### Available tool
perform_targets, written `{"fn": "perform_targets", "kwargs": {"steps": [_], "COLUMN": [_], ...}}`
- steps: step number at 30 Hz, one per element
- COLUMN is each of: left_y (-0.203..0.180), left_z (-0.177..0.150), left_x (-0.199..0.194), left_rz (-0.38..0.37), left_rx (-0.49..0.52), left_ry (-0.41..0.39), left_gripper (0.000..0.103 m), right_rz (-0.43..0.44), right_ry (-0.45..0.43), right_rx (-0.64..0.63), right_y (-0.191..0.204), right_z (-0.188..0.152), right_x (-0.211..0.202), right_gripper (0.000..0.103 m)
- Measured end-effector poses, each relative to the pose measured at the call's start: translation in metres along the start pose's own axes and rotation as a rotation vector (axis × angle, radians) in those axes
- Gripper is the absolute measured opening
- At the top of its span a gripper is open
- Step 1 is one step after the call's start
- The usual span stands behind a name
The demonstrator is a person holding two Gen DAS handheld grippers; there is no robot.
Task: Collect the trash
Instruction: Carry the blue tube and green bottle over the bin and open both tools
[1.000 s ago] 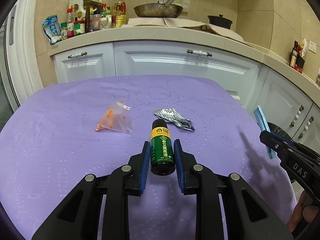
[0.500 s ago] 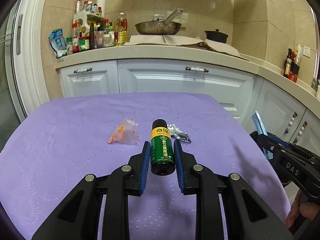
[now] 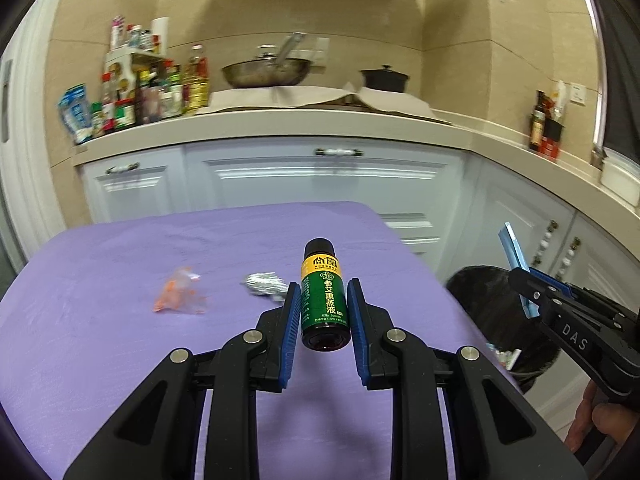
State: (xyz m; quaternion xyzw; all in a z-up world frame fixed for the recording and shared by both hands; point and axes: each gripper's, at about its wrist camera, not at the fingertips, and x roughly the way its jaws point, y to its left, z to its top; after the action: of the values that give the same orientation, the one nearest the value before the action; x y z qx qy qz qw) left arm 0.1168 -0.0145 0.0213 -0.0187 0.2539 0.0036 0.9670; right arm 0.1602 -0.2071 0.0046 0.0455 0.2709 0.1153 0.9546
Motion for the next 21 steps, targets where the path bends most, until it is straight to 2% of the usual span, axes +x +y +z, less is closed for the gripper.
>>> {"fn": "perform_targets", "kwargs": {"steps": [13,21], "left_y": [-0.087,-0.136], "left_z": [0.009,0.01], "left_x": [0.022,0.043], "left_rz": [-0.149,-0.213], "left_rx": [0.093,0.15], "left_ry": [-0.012,-0.009], "left_gripper": [0.025,0.025], "right_rz": [-0.185,-0.25], "right_ry": [-0.037,-0.037], "right_rx": [0.057,0.093], "right_y": [-0.088,-0.13], "right_z": [0.004,0.003], "right_x": [-0.014,-0.008], "right_gripper": [0.019,0.019]}}
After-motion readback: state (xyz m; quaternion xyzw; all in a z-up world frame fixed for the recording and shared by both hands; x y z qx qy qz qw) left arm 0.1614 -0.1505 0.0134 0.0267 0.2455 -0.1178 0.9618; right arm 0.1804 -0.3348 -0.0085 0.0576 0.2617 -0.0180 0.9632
